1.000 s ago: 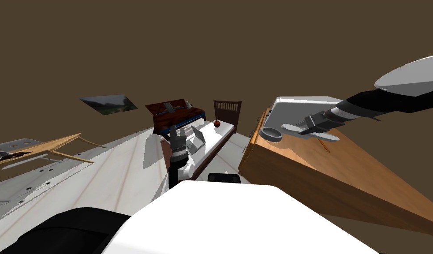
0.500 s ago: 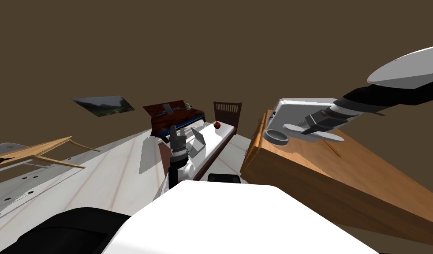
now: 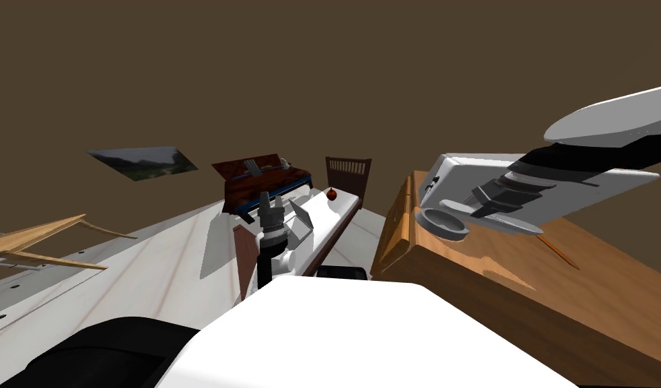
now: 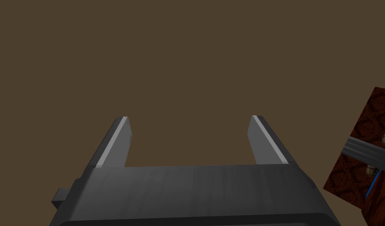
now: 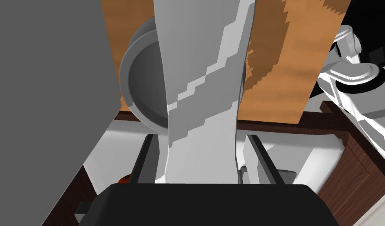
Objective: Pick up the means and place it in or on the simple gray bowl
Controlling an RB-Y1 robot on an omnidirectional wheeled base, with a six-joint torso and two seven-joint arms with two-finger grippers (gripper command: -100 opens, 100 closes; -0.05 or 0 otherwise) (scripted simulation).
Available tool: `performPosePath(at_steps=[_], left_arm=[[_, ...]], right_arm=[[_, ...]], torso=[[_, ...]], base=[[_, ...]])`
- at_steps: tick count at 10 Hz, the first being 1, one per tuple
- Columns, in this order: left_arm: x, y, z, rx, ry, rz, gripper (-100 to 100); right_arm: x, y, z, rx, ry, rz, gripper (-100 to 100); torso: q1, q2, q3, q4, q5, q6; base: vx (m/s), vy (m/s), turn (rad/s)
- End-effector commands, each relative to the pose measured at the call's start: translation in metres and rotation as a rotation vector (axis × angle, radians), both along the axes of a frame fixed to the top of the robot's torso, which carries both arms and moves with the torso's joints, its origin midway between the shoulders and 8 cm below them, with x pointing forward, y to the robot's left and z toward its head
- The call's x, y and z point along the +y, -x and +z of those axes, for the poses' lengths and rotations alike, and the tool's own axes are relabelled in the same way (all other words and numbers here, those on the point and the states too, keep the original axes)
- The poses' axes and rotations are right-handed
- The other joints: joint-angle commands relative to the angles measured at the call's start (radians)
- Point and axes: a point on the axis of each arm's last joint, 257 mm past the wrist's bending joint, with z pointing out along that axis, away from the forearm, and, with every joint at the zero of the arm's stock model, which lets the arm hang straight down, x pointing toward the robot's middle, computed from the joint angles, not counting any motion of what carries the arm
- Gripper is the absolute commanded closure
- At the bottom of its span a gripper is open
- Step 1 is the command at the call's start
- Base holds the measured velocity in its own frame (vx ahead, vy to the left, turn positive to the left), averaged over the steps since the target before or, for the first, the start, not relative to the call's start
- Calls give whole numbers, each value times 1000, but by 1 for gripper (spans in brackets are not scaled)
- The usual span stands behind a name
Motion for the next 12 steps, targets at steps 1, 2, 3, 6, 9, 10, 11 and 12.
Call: performPosePath(at_steps=[1,2,3,6,9,10,11,12], left_arm=[[0,0,0,0,0,0,0],[0,0,0,0,0,0,0],[0,0,0,0,0,0,0],[0,0,0,0,0,0,0],[0,0,0,0,0,0,0],[0,0,0,0,0,0,0],[0,0,0,0,0,0,0],[0,0,0,0,0,0,0]], right_arm=[[-3,13,-9,53,0,-24,100],[-5,21,-14,80,0,-37,100],[-3,15,-11,61,1,-25,100],[-3,17,-12,66,-1,-29,-100],[-3,17,-12,66,-1,-29,0],[9,9,6,65,-1,-16,-100],[13,6,11,64,0,-11,-100],[18,4,17,64,0,-7,-100]], torso=[[0,0,0,0,0,0],[-1,2,1,1,0,1],[-1,2,1,1,0,1],[-2,12,8,4,0,1],[-2,14,9,4,0,1],[-2,14,9,4,0,1],[-3,15,9,5,1,1],[-4,15,9,5,0,1]], base=[[153,24,-32],[168,32,-42],[73,18,-14],[7,1,2],[0,0,0],[-4,-24,-101],[1,-39,-67],[4,-39,-34]])
